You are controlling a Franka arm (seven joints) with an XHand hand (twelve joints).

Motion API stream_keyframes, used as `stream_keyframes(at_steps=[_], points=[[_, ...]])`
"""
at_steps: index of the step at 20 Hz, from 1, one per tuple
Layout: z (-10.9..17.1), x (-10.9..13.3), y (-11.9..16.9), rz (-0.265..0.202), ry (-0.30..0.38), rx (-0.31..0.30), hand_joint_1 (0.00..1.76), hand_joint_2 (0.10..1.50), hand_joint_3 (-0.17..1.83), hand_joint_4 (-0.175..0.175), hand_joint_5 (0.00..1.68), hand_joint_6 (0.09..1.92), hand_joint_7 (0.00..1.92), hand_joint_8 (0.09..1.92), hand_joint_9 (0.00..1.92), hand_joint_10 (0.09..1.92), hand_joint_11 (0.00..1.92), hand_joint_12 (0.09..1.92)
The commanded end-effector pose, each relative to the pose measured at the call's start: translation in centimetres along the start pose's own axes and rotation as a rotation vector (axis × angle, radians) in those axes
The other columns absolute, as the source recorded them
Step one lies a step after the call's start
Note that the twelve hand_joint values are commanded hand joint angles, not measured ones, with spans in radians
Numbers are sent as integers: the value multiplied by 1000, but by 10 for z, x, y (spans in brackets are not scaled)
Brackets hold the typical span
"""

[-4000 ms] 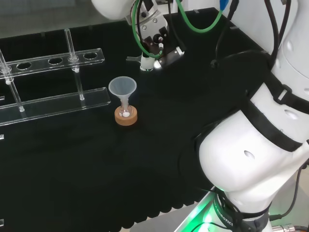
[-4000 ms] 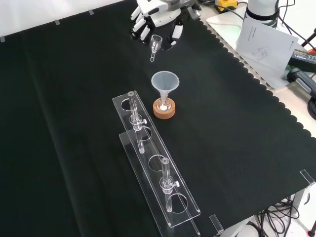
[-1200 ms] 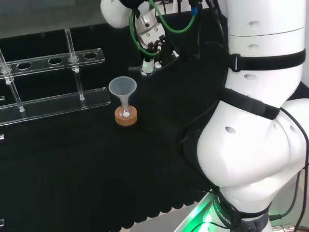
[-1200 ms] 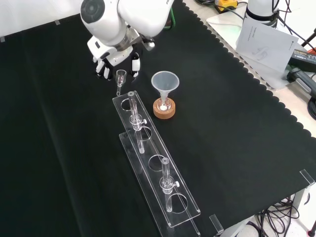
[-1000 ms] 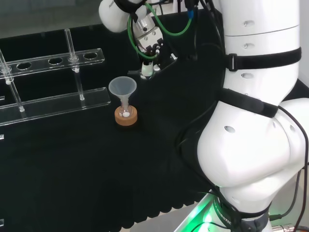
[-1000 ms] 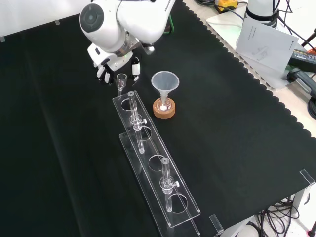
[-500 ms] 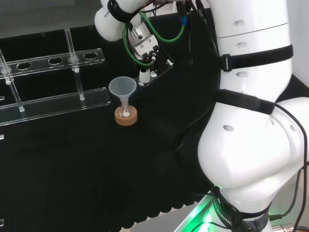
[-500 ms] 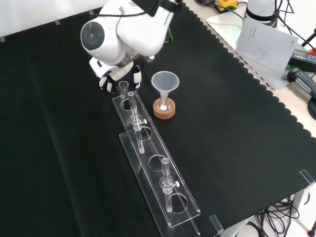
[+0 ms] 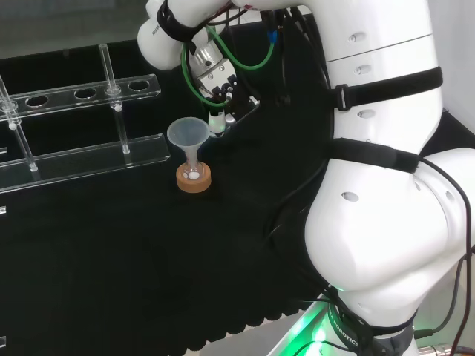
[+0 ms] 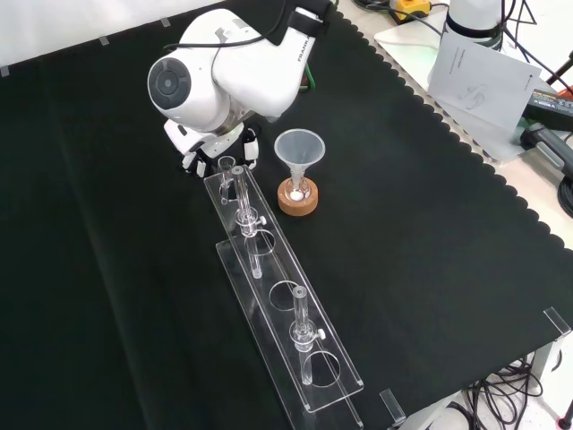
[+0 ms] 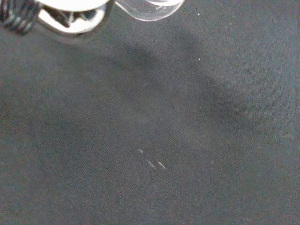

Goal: Put the weighing funnel back on the table.

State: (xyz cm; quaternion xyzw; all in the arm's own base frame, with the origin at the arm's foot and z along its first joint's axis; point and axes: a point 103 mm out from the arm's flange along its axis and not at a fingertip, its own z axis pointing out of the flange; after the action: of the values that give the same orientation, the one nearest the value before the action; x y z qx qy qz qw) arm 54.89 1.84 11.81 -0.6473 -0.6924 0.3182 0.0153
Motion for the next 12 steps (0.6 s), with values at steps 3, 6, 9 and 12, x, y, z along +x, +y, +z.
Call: stream_keyframes(at_steps=[3, 6, 9, 12], points=[[5, 7, 2, 2, -5, 17, 1084, 729, 626, 175, 1139, 895, 558, 676, 884, 396, 656, 1147], [6, 7, 3, 0, 5, 19, 1084, 729, 625, 175, 1138, 895, 558, 676, 884, 396, 656, 1147], [13, 2, 1, -2, 16, 13, 1084, 729, 625, 175, 1138, 895, 558, 676, 884, 396, 656, 1148], [21, 0, 2, -9, 18, 13, 1083, 729, 625, 175, 1139, 894, 559, 676, 884, 397, 655, 1148]])
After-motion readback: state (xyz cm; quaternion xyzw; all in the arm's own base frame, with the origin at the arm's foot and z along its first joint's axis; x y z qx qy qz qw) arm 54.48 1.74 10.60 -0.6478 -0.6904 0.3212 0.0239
